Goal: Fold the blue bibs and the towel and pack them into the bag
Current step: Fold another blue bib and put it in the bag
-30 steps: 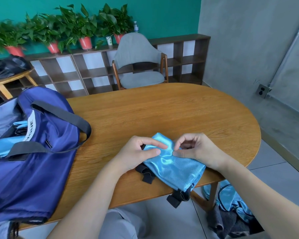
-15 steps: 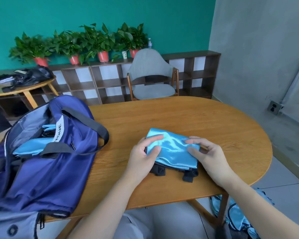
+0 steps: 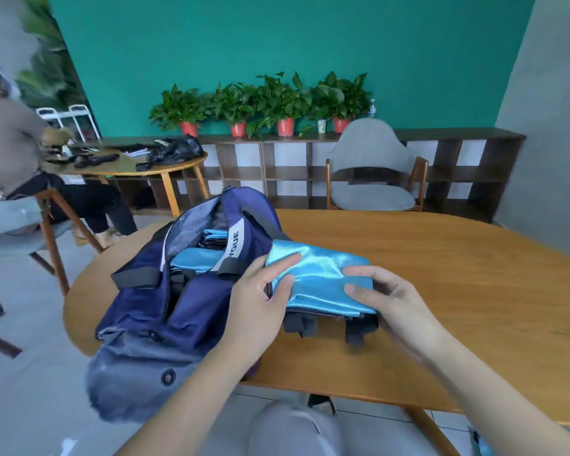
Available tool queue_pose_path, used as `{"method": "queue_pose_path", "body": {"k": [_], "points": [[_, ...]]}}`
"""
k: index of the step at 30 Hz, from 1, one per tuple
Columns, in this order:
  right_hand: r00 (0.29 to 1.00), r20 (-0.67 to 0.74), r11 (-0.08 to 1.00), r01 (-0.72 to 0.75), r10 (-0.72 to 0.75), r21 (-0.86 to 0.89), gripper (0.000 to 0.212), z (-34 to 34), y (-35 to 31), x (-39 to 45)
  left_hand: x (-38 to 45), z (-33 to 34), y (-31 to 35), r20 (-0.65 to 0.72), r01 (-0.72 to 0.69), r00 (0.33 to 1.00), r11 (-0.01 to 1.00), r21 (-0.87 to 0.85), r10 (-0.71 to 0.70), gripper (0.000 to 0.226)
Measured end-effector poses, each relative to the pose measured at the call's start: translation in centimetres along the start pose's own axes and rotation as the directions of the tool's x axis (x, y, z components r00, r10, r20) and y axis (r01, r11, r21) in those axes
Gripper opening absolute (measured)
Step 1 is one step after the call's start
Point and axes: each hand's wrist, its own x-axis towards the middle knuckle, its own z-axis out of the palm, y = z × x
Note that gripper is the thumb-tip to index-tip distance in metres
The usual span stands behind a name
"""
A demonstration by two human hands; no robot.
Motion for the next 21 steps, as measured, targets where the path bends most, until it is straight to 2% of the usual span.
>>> {"method": "queue_pose_path", "body": {"k": [2,6,9,11,14,17,20,21], "points": [[1.0,-0.025,1.0,-0.018,0.018,0.024,0.024,3.3,-0.2,1.5,0.8,-3.2,-0.7,-0.049,0.013,0.999,0.999,0.043,-0.011,0.038],[0.996,0.056,0.995,-0.069,0.065,0.071,0.019,9.8,-1.0,4.5,2.9,-8.7,-2.4,-0.103,0.02,0.995,0.996,0.084,-0.012,0.039],[0.999,0.035,1.0,-0.006,0.006,-0.02,0.012,14.2,-1.0,7.2,5.5,-11.7,-4.7,-0.126,0.027,0.992,0.984,0.176,-0.005,0.038],[0.998,-0.015,0.992,0.055,-0.057,-0.114,0.016,16.7,-0.6,9.3,7.5,-13.0,-6.5,-0.098,0.027,0.995,0.972,0.233,-0.004,0.039],[0.994,-0.046,0.98,0.091,-0.1,-0.177,0.024,19.9,0.3,12.4,10.9,-13.5,-9.3,-0.037,0.008,0.999,0.942,0.337,0.004,0.043],[0.986,-0.1,0.966,0.103,-0.13,-0.237,0.03,22.3,1.3,15.5,14.2,-12.5,-11.7,-0.02,0.031,0.999,0.94,0.339,-0.025,0.046],[0.98,-0.166,0.978,0.073,-0.106,-0.196,0.035,23.9,2.4,18.4,17.0,-10.7,-13.6,-0.011,0.041,0.999,0.898,0.438,-0.041,0.047],[0.978,-0.183,0.979,0.064,-0.1,-0.195,0.038,24.4,2.8,19.2,17.9,-9.9,-14.3,-0.012,0.055,0.998,0.908,0.415,-0.055,0.044]]}}
